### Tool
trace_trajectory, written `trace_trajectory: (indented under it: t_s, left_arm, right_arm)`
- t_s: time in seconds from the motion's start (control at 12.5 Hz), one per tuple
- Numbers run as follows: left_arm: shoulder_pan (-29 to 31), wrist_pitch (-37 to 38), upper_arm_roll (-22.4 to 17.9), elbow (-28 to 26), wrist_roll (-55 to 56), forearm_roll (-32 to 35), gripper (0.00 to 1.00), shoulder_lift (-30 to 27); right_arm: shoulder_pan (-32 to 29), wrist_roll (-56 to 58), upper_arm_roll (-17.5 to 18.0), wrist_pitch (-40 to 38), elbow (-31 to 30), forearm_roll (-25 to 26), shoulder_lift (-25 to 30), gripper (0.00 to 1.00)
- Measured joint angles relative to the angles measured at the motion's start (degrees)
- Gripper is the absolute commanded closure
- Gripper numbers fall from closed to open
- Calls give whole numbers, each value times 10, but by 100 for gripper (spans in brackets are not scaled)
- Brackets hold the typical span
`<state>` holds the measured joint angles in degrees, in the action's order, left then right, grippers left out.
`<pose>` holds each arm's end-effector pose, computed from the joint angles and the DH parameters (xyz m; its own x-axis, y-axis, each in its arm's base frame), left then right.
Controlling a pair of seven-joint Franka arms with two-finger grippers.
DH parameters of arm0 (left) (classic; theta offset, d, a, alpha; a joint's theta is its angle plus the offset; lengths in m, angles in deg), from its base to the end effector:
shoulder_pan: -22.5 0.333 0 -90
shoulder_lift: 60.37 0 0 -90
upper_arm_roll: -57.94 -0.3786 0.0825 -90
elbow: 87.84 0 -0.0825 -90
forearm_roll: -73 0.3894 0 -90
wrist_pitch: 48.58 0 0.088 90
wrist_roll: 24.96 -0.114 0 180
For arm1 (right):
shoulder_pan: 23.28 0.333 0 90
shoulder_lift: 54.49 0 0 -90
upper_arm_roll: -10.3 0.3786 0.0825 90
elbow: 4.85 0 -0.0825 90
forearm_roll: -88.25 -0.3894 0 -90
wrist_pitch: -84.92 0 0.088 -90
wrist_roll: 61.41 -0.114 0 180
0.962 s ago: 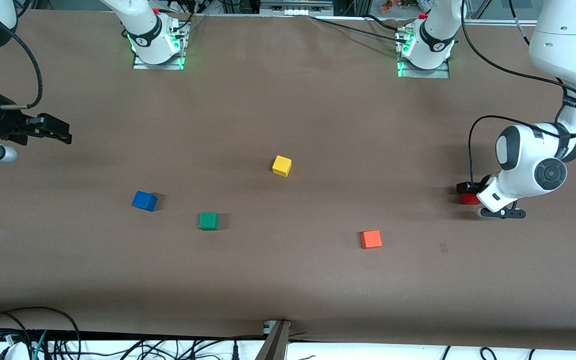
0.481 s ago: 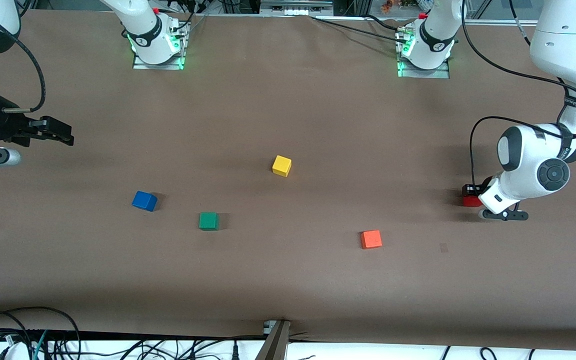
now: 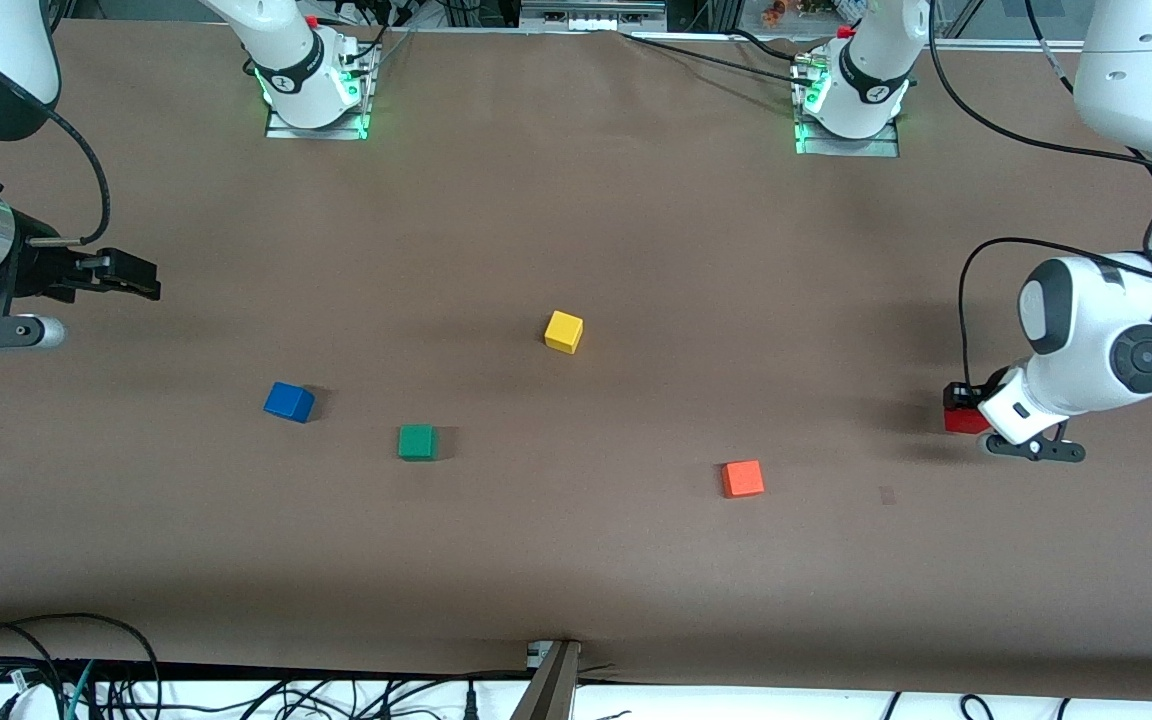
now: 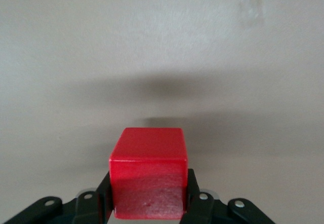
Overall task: Pass red block to right arm, stack on blue
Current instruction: 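Close the left gripper on the red cube while the right gripper advances, then lift the red cube with the left gripper toward the right gripper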
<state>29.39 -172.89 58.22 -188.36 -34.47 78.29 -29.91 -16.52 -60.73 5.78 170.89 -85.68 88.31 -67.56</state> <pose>0.6803 0.0834 0.3011 0.9865 -0.1026 -0.1273 -0.1092 -0.9929 -0.0467 0.6306 0.0308 0.6143 0.9892 0.0501 -0.1375 0.0529 -0.9984 0.0172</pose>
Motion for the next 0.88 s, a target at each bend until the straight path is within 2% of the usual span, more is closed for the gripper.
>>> trace_trajectory:
  t_s: [0.4, 0.56, 0.88]
  left_arm:
    - [-16, 59, 9, 57, 0, 0, 100, -2]
    - [-21, 108, 16, 87, -4, 0, 100, -2]
    - [-54, 172, 18, 134, -5, 0, 100, -3]
  right_arm:
    - [0, 0, 1, 0, 0, -2, 0, 0]
    - [0, 0, 1, 0, 0, -4, -2, 0]
    - [0, 0, 0, 0, 0, -50, -6, 0]
